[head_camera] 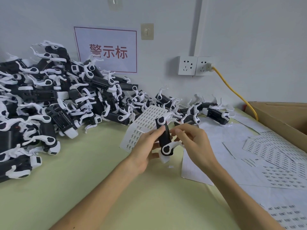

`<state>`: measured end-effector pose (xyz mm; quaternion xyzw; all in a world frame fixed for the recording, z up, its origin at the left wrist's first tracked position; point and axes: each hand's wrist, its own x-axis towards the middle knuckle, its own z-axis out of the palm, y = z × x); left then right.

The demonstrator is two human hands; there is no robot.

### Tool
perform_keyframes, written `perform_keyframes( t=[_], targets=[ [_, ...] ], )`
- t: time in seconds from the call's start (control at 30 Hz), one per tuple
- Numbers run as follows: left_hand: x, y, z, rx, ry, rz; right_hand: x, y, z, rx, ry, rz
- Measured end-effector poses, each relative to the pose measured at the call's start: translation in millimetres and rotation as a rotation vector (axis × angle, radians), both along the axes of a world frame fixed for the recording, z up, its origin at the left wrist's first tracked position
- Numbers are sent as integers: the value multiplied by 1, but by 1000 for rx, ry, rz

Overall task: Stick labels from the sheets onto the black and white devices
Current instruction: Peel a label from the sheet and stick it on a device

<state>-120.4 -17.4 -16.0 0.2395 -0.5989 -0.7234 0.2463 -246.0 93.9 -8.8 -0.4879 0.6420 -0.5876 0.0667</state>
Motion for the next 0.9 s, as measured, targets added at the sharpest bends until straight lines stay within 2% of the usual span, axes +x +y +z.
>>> perform_keyframes(
  t=[0.23,0.43,0.67,0.9],
  targets=[
    [1,-3,-1,-25,-41,105,2,-1,-3,22,72,60],
    [4,-6,2,87,2,26,-1,-1,-3,23,98,49],
    [6,-8,2,39,12,-84,-3,0,-1,-8,61,41],
    [4,-5,3,28,46,-37,-2,1,0,-18,57,42]
  ],
)
